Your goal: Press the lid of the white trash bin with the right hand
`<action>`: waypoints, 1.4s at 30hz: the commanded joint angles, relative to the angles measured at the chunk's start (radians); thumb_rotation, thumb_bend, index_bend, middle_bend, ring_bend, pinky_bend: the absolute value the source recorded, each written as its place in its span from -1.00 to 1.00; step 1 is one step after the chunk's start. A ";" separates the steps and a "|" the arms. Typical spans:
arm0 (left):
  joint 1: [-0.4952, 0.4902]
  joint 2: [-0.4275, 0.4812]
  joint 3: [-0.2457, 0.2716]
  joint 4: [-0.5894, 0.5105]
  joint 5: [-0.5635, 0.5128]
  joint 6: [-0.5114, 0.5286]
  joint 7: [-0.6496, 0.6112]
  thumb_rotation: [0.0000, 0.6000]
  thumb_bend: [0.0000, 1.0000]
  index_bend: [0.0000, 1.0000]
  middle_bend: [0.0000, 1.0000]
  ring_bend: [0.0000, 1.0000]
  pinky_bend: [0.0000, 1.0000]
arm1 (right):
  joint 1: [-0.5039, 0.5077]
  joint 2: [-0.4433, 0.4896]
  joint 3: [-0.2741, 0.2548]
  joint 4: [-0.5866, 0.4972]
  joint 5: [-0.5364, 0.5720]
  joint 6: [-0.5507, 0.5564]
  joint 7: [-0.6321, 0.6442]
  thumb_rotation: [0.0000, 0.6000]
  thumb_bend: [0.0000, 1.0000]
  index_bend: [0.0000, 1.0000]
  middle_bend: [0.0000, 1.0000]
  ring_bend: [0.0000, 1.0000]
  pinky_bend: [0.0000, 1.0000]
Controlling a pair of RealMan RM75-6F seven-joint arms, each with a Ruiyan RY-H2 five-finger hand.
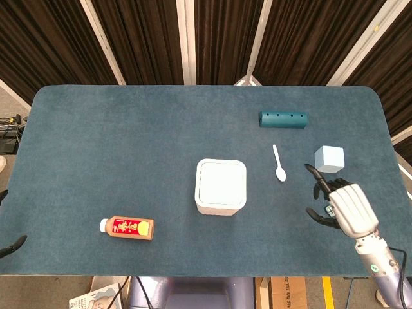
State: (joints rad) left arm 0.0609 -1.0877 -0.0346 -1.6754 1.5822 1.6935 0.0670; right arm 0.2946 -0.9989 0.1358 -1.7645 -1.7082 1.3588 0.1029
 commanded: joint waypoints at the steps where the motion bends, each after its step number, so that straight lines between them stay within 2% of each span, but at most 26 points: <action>1: 0.000 -0.002 -0.002 -0.001 -0.001 0.003 0.002 1.00 -0.95 -0.79 -1.00 -1.00 -1.00 | 0.074 0.035 0.013 -0.027 -0.034 -0.090 0.055 1.00 0.03 -0.89 0.54 0.49 0.27; 4: 0.001 -0.003 -0.002 -0.001 -0.001 0.003 0.004 1.00 -0.95 -0.79 -1.00 -1.00 -1.00 | 0.114 0.035 0.015 -0.029 -0.039 -0.137 0.079 1.00 0.20 -0.88 0.60 0.54 0.34; 9: 0.003 -0.004 -0.003 -0.002 -0.002 0.006 0.006 1.00 -0.95 -0.79 -1.00 -1.00 -1.00 | 0.160 0.024 0.004 -0.030 -0.056 -0.204 0.050 1.00 0.27 -0.87 0.60 0.54 0.34; 24: 0.006 -0.004 -0.012 -0.005 -0.018 0.009 0.002 1.00 -0.95 -0.79 -1.00 -1.00 -1.00 | 0.255 -0.020 -0.014 -0.104 -0.031 -0.365 -0.095 1.00 0.27 -0.85 0.60 0.54 0.34; 42: 0.005 -0.001 -0.021 -0.007 -0.040 0.003 -0.006 1.00 -0.95 -0.79 -1.00 -1.00 -1.00 | 0.304 -0.071 -0.009 -0.127 0.081 -0.439 -0.239 1.00 0.27 -0.70 0.60 0.54 0.34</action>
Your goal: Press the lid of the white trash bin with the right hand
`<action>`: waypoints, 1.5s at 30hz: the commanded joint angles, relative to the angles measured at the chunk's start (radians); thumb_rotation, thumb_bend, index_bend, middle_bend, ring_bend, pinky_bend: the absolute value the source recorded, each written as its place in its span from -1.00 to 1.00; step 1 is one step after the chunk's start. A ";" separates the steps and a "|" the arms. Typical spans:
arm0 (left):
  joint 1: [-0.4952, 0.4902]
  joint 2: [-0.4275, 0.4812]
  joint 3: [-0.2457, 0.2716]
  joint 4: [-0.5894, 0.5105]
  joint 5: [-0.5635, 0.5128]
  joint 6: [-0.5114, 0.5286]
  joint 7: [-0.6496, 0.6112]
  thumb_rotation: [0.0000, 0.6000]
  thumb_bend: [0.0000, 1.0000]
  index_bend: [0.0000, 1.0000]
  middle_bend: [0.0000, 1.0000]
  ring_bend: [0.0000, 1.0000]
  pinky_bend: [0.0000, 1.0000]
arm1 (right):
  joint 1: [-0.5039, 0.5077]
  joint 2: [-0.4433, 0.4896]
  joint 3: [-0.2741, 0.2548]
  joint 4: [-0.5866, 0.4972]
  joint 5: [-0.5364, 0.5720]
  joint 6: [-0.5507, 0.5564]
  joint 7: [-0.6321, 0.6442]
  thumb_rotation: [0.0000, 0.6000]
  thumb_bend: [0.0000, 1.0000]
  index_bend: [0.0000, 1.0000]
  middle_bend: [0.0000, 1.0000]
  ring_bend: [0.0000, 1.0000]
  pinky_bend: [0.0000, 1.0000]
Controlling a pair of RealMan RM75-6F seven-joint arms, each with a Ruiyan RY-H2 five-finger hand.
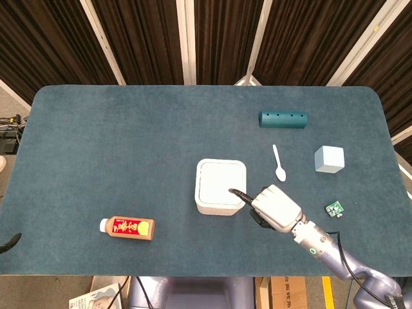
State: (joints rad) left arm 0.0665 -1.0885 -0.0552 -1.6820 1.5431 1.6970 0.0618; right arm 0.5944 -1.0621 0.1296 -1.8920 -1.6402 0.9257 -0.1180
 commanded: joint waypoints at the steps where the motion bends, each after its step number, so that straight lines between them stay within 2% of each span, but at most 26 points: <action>1: -0.001 0.000 -0.001 0.000 -0.001 -0.001 -0.001 1.00 -0.95 -0.79 -1.00 -1.00 -1.00 | 0.005 -0.009 -0.004 -0.001 0.018 -0.007 -0.023 1.00 0.27 -0.68 0.60 0.54 0.34; 11: 0.002 0.001 -0.007 -0.005 -0.013 0.002 -0.005 1.00 -0.95 -0.79 -1.00 -1.00 -1.00 | 0.008 -0.026 -0.021 0.000 0.039 -0.006 -0.062 1.00 0.27 -0.54 0.60 0.54 0.34; 19: 0.003 0.001 -0.007 -0.004 -0.011 0.002 -0.005 1.00 -0.96 -0.79 -1.00 -1.00 -1.00 | 0.011 -0.038 -0.042 0.000 0.036 -0.010 -0.089 1.00 0.27 -0.13 0.60 0.54 0.34; 21: 0.003 0.001 -0.007 -0.004 -0.012 0.004 -0.006 1.00 -0.95 -0.79 -1.00 -1.00 -1.00 | 0.012 -0.041 -0.045 -0.002 0.038 -0.010 -0.093 1.00 0.27 -0.10 0.60 0.54 0.34; 23: 0.004 0.001 -0.008 -0.004 -0.012 0.005 -0.008 1.00 -0.95 -0.79 -1.00 -1.00 -1.00 | 0.011 -0.041 -0.044 -0.005 0.041 -0.004 -0.097 1.00 0.27 -0.15 0.61 0.54 0.34; 27: 0.005 0.002 -0.008 -0.004 -0.013 0.005 -0.009 1.00 -0.95 -0.79 -1.00 -1.00 -1.00 | -0.014 -0.028 -0.027 -0.030 0.066 0.058 -0.054 1.00 0.26 -0.57 0.60 0.51 0.34; 30: 0.006 0.002 -0.008 -0.005 -0.012 0.007 -0.010 1.00 -0.95 -0.79 -1.00 -1.00 -1.00 | -0.057 -0.003 -0.014 -0.055 0.083 0.141 0.064 1.00 0.09 -0.70 0.38 0.38 0.27; 32: 0.005 0.002 -0.008 -0.005 -0.012 0.006 -0.009 1.00 -0.95 -0.79 -1.00 -1.00 -1.00 | -0.082 0.014 -0.012 -0.054 0.079 0.189 0.124 1.00 -0.04 -0.75 0.12 0.20 0.06; 34: 0.004 0.000 -0.010 -0.005 -0.016 0.005 -0.006 1.00 -0.95 -0.79 -1.00 -1.00 -1.00 | -0.113 0.038 -0.015 -0.054 0.088 0.230 0.185 1.00 -0.14 -0.83 -0.21 -0.08 -0.27; 36: 0.003 -0.006 -0.021 -0.006 -0.037 0.004 0.011 1.00 -0.95 -0.79 -1.00 -1.00 -1.00 | -0.138 0.076 -0.022 -0.064 0.109 0.247 0.245 1.00 -0.21 -0.86 -0.37 -0.23 -0.41; 38: 0.001 -0.016 -0.031 -0.009 -0.060 0.000 0.038 1.00 -0.95 -0.79 -1.00 -1.00 -1.00 | -0.160 0.115 -0.026 -0.063 0.127 0.262 0.288 1.00 -0.27 -0.86 -0.48 -0.30 -0.48; 41: 0.001 -0.016 -0.030 -0.018 -0.061 -0.002 0.042 1.00 -0.95 -0.79 -1.00 -1.00 -1.00 | -0.198 0.127 -0.032 -0.032 0.145 0.310 0.257 1.00 -0.30 -0.87 -0.59 -0.37 -0.51; 44: 0.001 -0.016 -0.027 -0.016 -0.053 0.000 0.047 1.00 -0.96 -0.79 -1.00 -1.00 -1.00 | -0.254 0.092 -0.043 0.017 0.156 0.399 0.164 1.00 -0.31 -0.89 -0.64 -0.44 -0.52; 45: 0.001 -0.016 -0.025 -0.016 -0.049 0.000 0.046 1.00 -0.96 -0.79 -1.00 -1.00 -1.00 | -0.289 0.062 -0.049 0.046 0.156 0.459 0.115 1.00 -0.31 -0.89 -0.65 -0.45 -0.52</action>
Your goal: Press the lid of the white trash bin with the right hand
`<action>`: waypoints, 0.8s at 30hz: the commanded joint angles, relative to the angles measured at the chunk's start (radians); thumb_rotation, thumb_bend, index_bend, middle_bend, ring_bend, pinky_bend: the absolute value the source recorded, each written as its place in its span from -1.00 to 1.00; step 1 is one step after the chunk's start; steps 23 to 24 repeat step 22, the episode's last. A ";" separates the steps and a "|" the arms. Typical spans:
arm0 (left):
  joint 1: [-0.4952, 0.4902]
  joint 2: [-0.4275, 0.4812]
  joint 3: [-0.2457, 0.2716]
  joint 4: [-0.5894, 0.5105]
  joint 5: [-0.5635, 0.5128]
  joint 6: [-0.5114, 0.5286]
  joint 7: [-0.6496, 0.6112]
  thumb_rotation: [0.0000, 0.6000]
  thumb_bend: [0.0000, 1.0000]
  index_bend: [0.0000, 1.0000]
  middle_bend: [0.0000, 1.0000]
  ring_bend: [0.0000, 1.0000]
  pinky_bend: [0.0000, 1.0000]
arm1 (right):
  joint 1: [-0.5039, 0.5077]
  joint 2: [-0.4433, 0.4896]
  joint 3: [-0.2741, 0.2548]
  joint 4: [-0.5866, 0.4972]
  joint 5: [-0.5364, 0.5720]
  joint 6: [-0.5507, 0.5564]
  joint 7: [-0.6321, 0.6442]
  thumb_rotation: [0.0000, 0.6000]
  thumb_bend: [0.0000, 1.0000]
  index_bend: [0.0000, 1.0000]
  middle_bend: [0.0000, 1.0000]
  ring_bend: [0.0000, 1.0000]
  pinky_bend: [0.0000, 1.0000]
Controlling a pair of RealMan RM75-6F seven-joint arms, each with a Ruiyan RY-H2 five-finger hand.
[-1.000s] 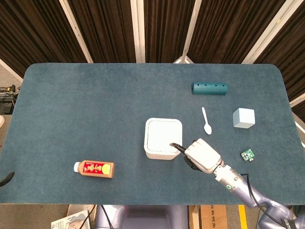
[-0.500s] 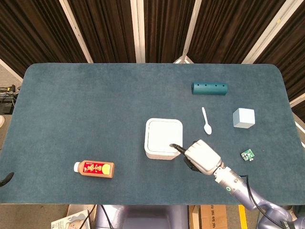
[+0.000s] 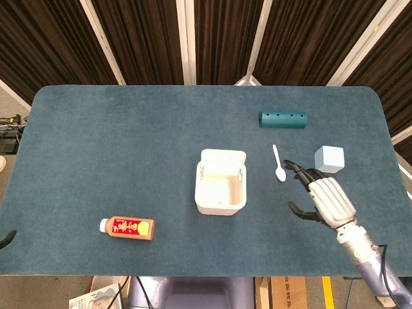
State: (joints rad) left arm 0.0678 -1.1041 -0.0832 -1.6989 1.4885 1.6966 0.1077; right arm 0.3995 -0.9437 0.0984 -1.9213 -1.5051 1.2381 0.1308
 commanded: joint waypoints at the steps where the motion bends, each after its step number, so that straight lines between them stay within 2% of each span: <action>1: 0.000 0.000 0.004 0.002 0.010 0.001 -0.001 1.00 -0.96 -0.79 -1.00 -1.00 -1.00 | -0.117 -0.078 -0.023 0.096 0.015 0.187 -0.159 1.00 -0.31 -0.89 -0.65 -0.47 -0.52; 5: -0.002 0.003 0.014 0.012 0.035 0.001 -0.007 1.00 -0.95 -0.79 -1.00 -1.00 -1.00 | -0.212 -0.178 -0.048 0.210 -0.018 0.345 -0.230 1.00 -0.31 -0.89 -0.65 -0.49 -0.55; 10: -0.005 0.009 0.027 0.015 0.057 -0.007 -0.018 1.00 -0.95 -0.79 -1.00 -1.00 -1.00 | -0.281 -0.247 -0.077 0.305 -0.031 0.426 -0.260 1.00 -0.32 -0.89 -0.65 -0.53 -0.60; 14: -0.004 0.010 0.034 0.021 0.073 -0.003 -0.024 1.00 -0.95 -0.79 -1.00 -1.00 -1.00 | -0.296 -0.255 -0.075 0.323 -0.037 0.444 -0.279 1.00 -0.32 -0.89 -0.65 -0.58 -0.63; 21: -0.004 0.024 0.048 0.028 0.098 -0.006 -0.058 1.00 -0.95 -0.79 -1.00 -1.00 -1.00 | -0.315 -0.256 -0.069 0.305 0.026 0.413 -0.432 1.00 -0.33 -0.89 -0.67 -0.64 -0.68; 24: -0.005 0.025 0.048 0.031 0.101 -0.006 -0.062 1.00 -0.95 -0.79 -1.00 -1.00 -1.00 | -0.316 -0.257 -0.066 0.299 0.030 0.412 -0.438 1.00 -0.33 -0.89 -0.67 -0.64 -0.69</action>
